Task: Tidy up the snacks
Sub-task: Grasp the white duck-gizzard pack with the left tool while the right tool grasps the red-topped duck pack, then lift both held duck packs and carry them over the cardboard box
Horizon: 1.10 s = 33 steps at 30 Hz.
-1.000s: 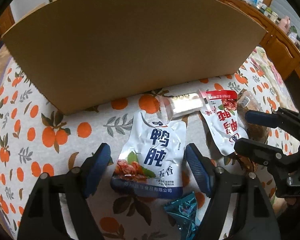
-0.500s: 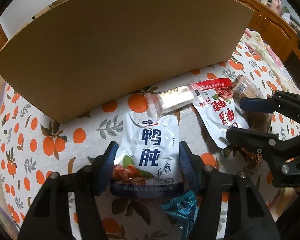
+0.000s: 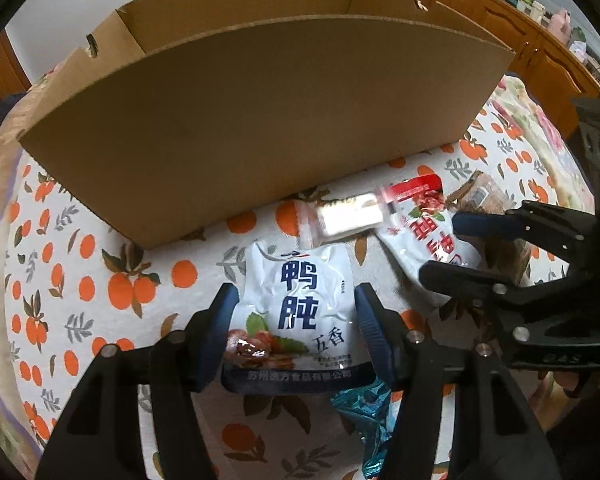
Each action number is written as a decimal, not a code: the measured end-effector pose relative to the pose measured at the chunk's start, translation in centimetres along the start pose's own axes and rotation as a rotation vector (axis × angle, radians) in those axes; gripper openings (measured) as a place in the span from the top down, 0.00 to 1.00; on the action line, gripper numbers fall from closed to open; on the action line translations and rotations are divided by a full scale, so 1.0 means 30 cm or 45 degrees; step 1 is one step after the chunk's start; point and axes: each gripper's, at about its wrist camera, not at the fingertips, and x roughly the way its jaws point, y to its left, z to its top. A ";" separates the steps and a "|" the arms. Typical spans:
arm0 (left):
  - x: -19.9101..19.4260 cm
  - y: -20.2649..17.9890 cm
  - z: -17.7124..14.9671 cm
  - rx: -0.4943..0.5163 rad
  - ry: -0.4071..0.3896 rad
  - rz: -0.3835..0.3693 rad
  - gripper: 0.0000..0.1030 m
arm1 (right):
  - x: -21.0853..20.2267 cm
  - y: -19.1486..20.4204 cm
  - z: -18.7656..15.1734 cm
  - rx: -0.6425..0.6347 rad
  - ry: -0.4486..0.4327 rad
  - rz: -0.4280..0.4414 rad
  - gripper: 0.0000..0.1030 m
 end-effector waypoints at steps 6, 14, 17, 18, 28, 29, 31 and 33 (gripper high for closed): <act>-0.020 0.000 -0.003 0.001 -0.014 0.002 0.43 | 0.042 0.035 0.021 -0.063 0.001 -0.094 0.26; -0.014 0.011 -0.004 -0.010 -0.006 0.022 0.43 | 0.080 0.081 0.010 -0.178 0.022 -0.226 0.22; -0.024 0.023 -0.008 -0.020 -0.008 0.025 0.42 | 0.083 0.086 0.005 -0.209 0.031 -0.270 0.32; -0.027 0.024 -0.007 -0.023 -0.009 0.024 0.43 | 0.080 0.085 0.006 -0.212 0.032 -0.273 0.38; -0.097 0.017 -0.019 -0.027 -0.052 0.008 0.42 | 0.018 0.034 -0.004 -0.125 0.066 -0.196 0.39; -0.108 0.014 -0.022 -0.026 -0.058 0.004 0.42 | 0.008 0.035 -0.004 -0.126 0.061 -0.199 0.39; -0.127 0.009 -0.026 -0.023 -0.068 -0.002 0.42 | -0.015 0.034 -0.006 -0.127 0.052 -0.195 0.39; -0.149 0.003 -0.030 -0.015 -0.080 -0.005 0.42 | -0.031 0.030 -0.008 -0.122 0.050 -0.190 0.39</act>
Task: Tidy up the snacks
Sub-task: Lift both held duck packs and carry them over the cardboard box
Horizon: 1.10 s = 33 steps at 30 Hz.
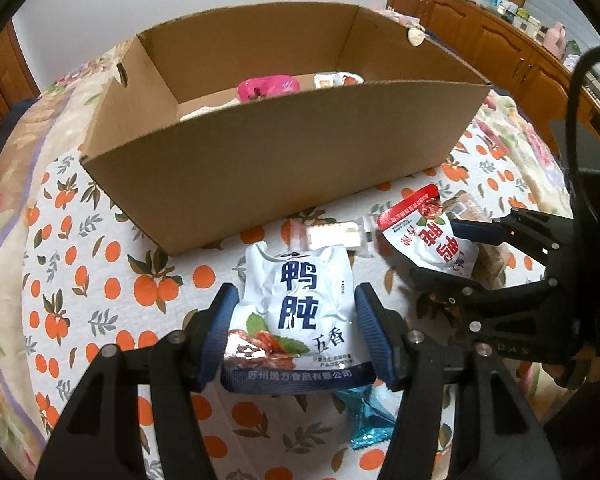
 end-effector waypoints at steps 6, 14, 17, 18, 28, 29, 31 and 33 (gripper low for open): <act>-0.057 -0.017 0.007 0.011 -0.047 -0.019 0.42 | -0.074 -0.014 -0.013 0.002 -0.033 0.015 0.39; -0.146 -0.029 0.038 0.018 -0.141 -0.020 0.42 | -0.198 -0.032 0.010 -0.007 -0.136 0.031 0.39; -0.180 -0.024 0.046 0.017 -0.177 -0.011 0.42 | -0.224 -0.016 0.025 -0.016 -0.168 0.028 0.39; -0.187 -0.021 0.049 0.015 -0.184 -0.012 0.42 | -0.228 -0.012 0.032 -0.018 -0.177 0.029 0.39; -0.266 -0.001 0.074 0.002 -0.274 0.006 0.42 | -0.306 0.009 0.074 -0.030 -0.268 0.046 0.39; -0.275 0.000 0.075 0.003 -0.284 0.010 0.42 | -0.315 0.010 0.077 -0.032 -0.278 0.046 0.39; -0.289 0.003 0.079 0.003 -0.299 0.015 0.42 | -0.329 0.011 0.081 -0.034 -0.292 0.049 0.39; -0.302 0.007 0.082 -0.001 -0.314 0.015 0.42 | -0.343 0.011 0.085 -0.035 -0.305 0.052 0.39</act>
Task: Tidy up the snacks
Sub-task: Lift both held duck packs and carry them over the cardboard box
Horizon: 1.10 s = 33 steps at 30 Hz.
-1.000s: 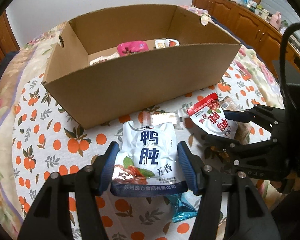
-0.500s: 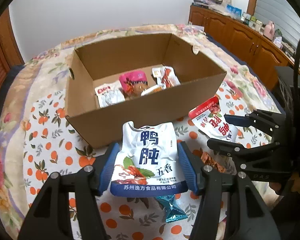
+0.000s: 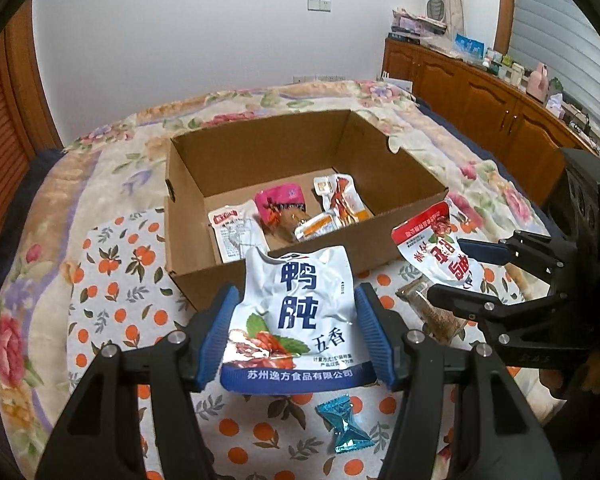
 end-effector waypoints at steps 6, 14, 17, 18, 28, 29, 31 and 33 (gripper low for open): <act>-0.034 0.007 0.017 -0.005 -0.040 0.009 0.42 | -0.033 0.007 0.020 -0.012 -0.040 0.001 0.39; -0.076 0.018 0.048 -0.015 -0.104 0.022 0.42 | -0.069 0.013 0.048 -0.028 -0.089 -0.002 0.39; -0.079 0.020 0.071 -0.015 -0.120 0.025 0.42 | -0.073 0.014 0.063 -0.035 -0.100 -0.004 0.39; -0.077 0.022 0.080 -0.016 -0.124 0.026 0.42 | -0.073 0.014 0.069 -0.039 -0.103 -0.005 0.39; -0.017 0.043 0.159 -0.030 -0.151 0.041 0.42 | -0.055 -0.007 0.153 -0.074 -0.143 -0.043 0.39; -0.005 0.045 0.170 -0.026 -0.153 0.048 0.42 | -0.052 -0.011 0.160 -0.080 -0.145 -0.051 0.39; 0.012 0.048 0.187 -0.022 -0.157 0.062 0.42 | -0.041 -0.022 0.187 -0.091 -0.152 -0.068 0.39; 0.035 0.055 0.202 -0.019 -0.160 0.075 0.42 | -0.031 -0.034 0.213 -0.094 -0.159 -0.077 0.39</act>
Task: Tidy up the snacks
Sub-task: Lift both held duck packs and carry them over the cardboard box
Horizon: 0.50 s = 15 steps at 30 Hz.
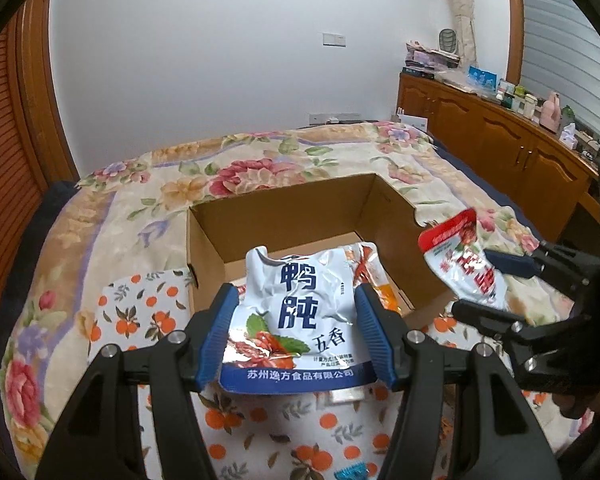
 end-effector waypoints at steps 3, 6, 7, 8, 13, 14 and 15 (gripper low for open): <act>0.038 0.011 0.010 0.001 0.004 0.008 0.42 | 0.025 -0.018 0.040 0.006 -0.010 0.000 0.39; 0.082 0.026 0.016 -0.003 0.013 0.017 0.42 | 0.056 -0.022 0.077 -0.007 -0.016 -0.004 0.39; 0.093 0.032 0.018 -0.007 0.016 0.015 0.42 | 0.071 -0.020 0.085 -0.018 -0.013 -0.010 0.39; 0.110 0.039 0.020 -0.014 0.022 0.014 0.42 | 0.085 -0.016 0.089 -0.025 -0.009 -0.014 0.39; 0.176 0.067 0.022 -0.035 0.042 0.017 0.42 | 0.152 -0.007 0.099 -0.052 0.012 -0.027 0.39; 0.189 0.071 0.021 -0.039 0.047 0.017 0.42 | 0.169 -0.005 0.098 -0.056 0.020 -0.028 0.39; 0.198 0.075 0.019 -0.041 0.051 0.018 0.42 | 0.181 -0.006 0.095 -0.059 0.027 -0.030 0.39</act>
